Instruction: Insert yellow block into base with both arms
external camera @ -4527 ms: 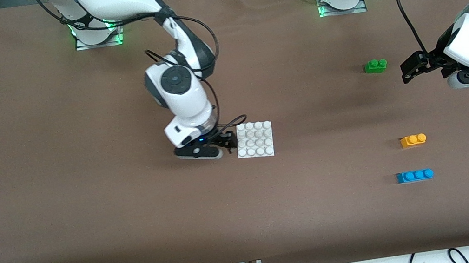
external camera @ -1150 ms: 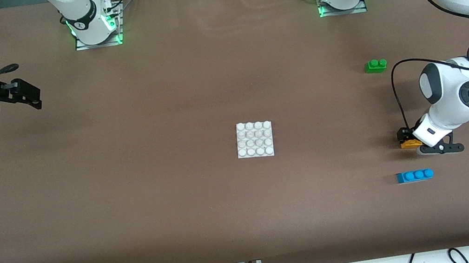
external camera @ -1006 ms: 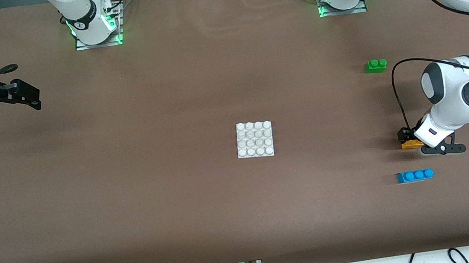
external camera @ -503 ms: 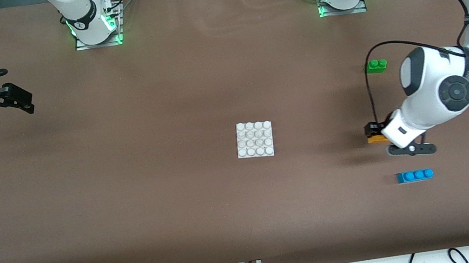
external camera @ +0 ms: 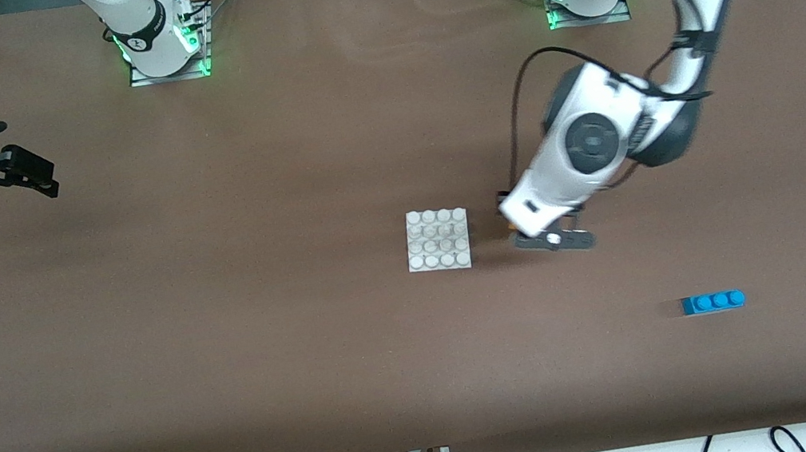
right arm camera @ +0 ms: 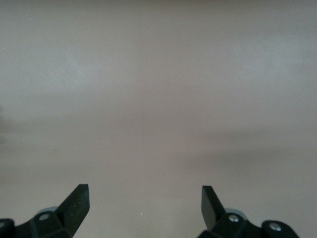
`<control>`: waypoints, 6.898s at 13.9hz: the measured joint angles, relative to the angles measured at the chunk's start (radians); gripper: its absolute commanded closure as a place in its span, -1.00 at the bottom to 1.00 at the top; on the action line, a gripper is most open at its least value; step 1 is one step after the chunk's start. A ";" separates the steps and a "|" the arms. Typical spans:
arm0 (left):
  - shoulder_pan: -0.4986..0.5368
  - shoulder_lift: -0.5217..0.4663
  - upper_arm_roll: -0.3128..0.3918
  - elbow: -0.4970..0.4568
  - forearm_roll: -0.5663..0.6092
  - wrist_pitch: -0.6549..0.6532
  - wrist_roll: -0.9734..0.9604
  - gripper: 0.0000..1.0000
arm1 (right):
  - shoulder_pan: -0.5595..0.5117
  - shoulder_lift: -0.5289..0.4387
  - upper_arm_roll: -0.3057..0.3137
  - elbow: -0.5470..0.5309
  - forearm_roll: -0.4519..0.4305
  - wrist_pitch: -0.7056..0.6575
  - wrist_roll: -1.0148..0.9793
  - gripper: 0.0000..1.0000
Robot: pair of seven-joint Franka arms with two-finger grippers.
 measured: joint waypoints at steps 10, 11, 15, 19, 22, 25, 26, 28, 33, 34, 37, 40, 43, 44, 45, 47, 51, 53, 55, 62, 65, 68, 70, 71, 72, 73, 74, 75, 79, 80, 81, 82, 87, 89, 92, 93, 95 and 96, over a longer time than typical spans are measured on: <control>-0.150 0.219 0.003 0.146 -0.018 0.096 -0.139 0.59 | 0.002 0.000 0.005 0.001 0.004 0.001 0.000 -1.00; -0.164 0.224 0.004 0.148 -0.018 0.101 -0.148 0.59 | 0.002 0.000 0.005 0.001 0.004 0.001 0.000 -1.00; -0.179 0.234 0.013 0.152 -0.018 0.101 -0.154 0.58 | 0.002 0.000 0.005 0.001 0.004 0.001 0.000 -1.00; -0.179 0.237 0.032 0.155 -0.018 0.104 -0.172 0.58 | 0.002 0.000 0.005 0.001 0.004 0.001 0.000 -1.00; -0.183 0.246 0.031 0.155 -0.018 0.133 -0.191 0.58 | 0.002 0.000 0.005 0.001 0.004 0.001 0.001 -1.00; -0.195 0.254 0.037 0.155 -0.017 0.142 -0.224 0.55 | 0.002 0.000 0.005 0.001 0.004 0.001 0.001 -1.00; -0.200 0.254 0.042 0.155 -0.014 0.142 -0.235 0.53 | 0.002 0.000 0.005 0.001 0.004 0.001 0.001 -1.00; -0.217 0.255 0.058 0.156 0.016 0.143 -0.274 0.53 | 0.002 0.000 0.005 0.001 0.004 0.001 0.001 -1.00; -0.248 0.258 0.068 0.156 0.047 0.146 -0.327 0.53 | 0.002 0.000 0.005 0.001 0.004 0.001 0.001 -1.00; -0.248 0.259 0.067 0.156 0.053 0.146 -0.327 0.53 | 0.002 0.000 0.005 0.001 0.004 0.001 0.001 -1.00; -0.251 0.260 0.067 0.156 0.075 0.146 -0.327 0.07 | 0.002 0.000 0.005 0.001 0.004 0.001 0.001 -1.00; -0.252 0.260 0.068 0.156 0.075 0.146 -0.332 -0.97 | 0.002 0.000 0.005 0.001 0.004 0.001 0.002 -1.00; -0.252 0.260 0.068 0.159 0.075 0.146 -0.338 -1.00 | 0.002 0.000 0.004 0.001 0.005 0.001 0.002 -1.00; -0.252 0.260 0.068 0.162 0.075 0.146 -0.339 -1.00 | 0.002 0.000 0.004 0.001 0.005 0.001 0.002 -1.00; -0.252 0.260 0.068 0.167 0.075 0.143 -0.339 -1.00 | 0.002 0.000 0.004 0.001 0.005 0.001 0.002 -1.00; -0.251 0.256 0.067 0.179 0.075 0.118 -0.340 -1.00 | 0.002 0.000 0.004 0.001 0.005 0.001 0.002 -1.00; -0.230 0.195 0.066 0.203 0.054 0.005 -0.341 -1.00 | 0.002 0.000 0.004 0.002 0.005 0.001 0.002 -1.00; -0.208 0.133 0.067 0.208 0.023 -0.059 -0.328 -1.00 | 0.002 0.000 0.004 0.002 0.005 0.001 0.002 -1.00; -0.155 0.069 0.070 0.210 -0.020 -0.110 -0.268 -1.00 | 0.002 0.000 0.004 0.002 0.005 0.010 0.002 -1.00; 0.087 -0.059 0.084 0.209 -0.039 -0.226 0.012 -1.00 | 0.002 0.000 0.005 0.002 0.007 0.018 0.003 -1.00; 0.176 -0.102 0.093 0.209 -0.039 -0.279 0.151 -1.00 | 0.002 0.000 0.005 0.002 0.008 0.020 0.003 -1.00; 0.240 -0.166 0.094 0.210 -0.039 -0.381 0.222 -1.00 | 0.003 0.000 0.006 0.002 0.008 0.020 0.003 -1.00; 0.272 -0.222 0.098 0.209 -0.039 -0.426 0.280 -1.00 | 0.003 0.000 0.006 0.002 0.009 0.020 0.003 -1.00; 0.274 -0.251 0.118 0.208 -0.039 -0.433 0.307 -1.00 | 0.003 0.000 0.006 0.002 0.009 0.020 0.003 -1.00; 0.269 -0.281 0.147 0.203 -0.041 -0.437 0.330 -1.00 | 0.004 0.000 0.006 0.003 0.009 0.020 0.003 -1.00; 0.260 -0.311 0.181 0.191 -0.045 -0.439 0.353 -1.00 | 0.004 0.000 0.007 0.003 0.009 0.020 0.003 -1.00; 0.249 -0.340 0.216 0.172 -0.052 -0.437 0.373 -1.00 | 0.004 0.000 0.007 0.003 0.009 0.020 0.003 -1.00; 0.235 -0.362 0.252 0.153 -0.056 -0.431 0.384 -1.00 | 0.004 0.000 0.007 0.003 0.009 0.021 0.003 -1.00; 0.188 -0.433 0.349 0.062 -0.096 -0.389 0.394 -1.00 | 0.004 0.000 0.007 0.003 0.009 0.021 0.003 -1.00; 0.185 -0.455 0.350 0.039 -0.100 -0.388 0.394 -1.00 | 0.004 0.000 0.007 0.003 0.009 0.021 0.003 -1.00; 0.183 -0.479 0.352 0.016 -0.103 -0.388 0.394 -1.00 | 0.004 0.000 0.007 0.003 0.009 0.021 0.003 -1.00; 0.182 -0.500 0.355 -0.003 -0.107 -0.388 0.394 -1.00 | 0.004 0.000 0.007 0.003 0.009 0.021 0.003 -1.00; 0.180 -0.536 0.377 -0.036 -0.111 -0.411 0.396 -1.00 | 0.004 0.000 0.007 0.003 0.022 0.025 0.003 -1.00; 0.176 -0.536 0.377 -0.038 -0.111 -0.411 0.396 -1.00 | 0.004 0.000 0.007 0.003 0.026 0.026 0.003 -1.00; 0.175 -0.536 0.377 -0.039 -0.111 -0.411 0.396 -1.00 | 0.004 0.000 0.007 0.003 0.026 0.027 0.003 -1.00; 0.174 -0.536 0.377 -0.039 -0.111 -0.411 0.396 -1.00 | 0.004 0.000 0.007 0.003 0.026 0.027 0.003 -1.00; 0.172 -0.536 0.377 -0.039 -0.111 -0.411 0.397 -1.00 | 0.004 0.000 0.007 0.003 0.026 0.027 0.004 -1.00; 0.171 -0.536 0.377 -0.039 -0.111 -0.411 0.397 -1.00 | 0.004 0.000 0.007 0.003 0.026 0.027 0.004 -1.00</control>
